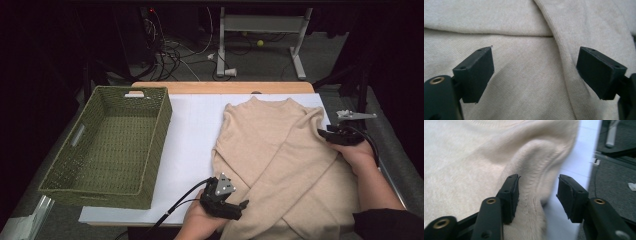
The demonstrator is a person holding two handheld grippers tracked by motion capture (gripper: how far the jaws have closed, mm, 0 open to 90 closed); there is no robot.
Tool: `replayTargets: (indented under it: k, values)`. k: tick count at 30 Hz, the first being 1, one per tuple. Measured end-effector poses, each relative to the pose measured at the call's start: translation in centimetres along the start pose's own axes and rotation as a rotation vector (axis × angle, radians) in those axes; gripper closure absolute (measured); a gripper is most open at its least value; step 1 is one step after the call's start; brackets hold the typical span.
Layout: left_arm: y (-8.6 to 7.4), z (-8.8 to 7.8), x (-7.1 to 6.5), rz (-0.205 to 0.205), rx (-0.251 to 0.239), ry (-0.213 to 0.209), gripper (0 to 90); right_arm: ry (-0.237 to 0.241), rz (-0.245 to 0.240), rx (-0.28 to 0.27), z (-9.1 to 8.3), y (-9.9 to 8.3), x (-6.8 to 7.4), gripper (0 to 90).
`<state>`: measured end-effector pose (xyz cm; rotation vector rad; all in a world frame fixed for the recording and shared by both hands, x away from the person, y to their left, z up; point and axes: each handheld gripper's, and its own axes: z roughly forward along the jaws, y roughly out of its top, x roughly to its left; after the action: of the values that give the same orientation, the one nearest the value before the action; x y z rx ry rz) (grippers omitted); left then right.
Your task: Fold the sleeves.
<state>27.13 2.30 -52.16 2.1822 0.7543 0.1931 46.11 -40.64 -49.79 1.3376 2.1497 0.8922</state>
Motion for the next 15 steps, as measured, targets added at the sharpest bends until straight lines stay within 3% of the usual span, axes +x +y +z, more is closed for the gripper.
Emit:
replayTargets:
  k: [1, 3, 5, 8, 12, 13, 15]
  values:
    - [0.0, 0.1, -0.1, 0.002, 0.009, -0.003, 17.6, -0.011, -0.017, 0.016, 0.3, 0.0, 0.2, 76.9]
    - [0.1, 0.1, 0.1, -0.005, 0.017, -0.007, 18.2, -0.027, -0.054, 0.018, 0.5, 0.1, 0.3, 85.3]
    - [0.1, 0.1, 0.2, -0.022, 0.016, -0.014, 18.3, -0.064, -0.057, -0.003, 0.1, 0.2, -0.1, 85.8]
    - [0.0, 0.1, 0.2, -0.024, 0.013, -0.016, 19.9, -0.08, 0.006, -0.026, -0.6, -0.2, -2.3, 86.3]
    - [0.1, 0.1, 0.4, -0.036, 0.019, -0.031, 22.3, -0.08, 0.022, -0.013, -0.6, -0.5, -3.5, 84.7]
    - [0.1, 0.1, 0.4, -0.035, 0.02, -0.032, 22.8, -0.105, 0.019, -0.013, -0.6, -0.5, -3.5, 84.4]
    - [0.0, 0.1, 0.4, -0.028, 0.015, -0.042, 25.6, -0.105, 0.044, -0.048, -0.7, -0.3, -3.9, 79.8]
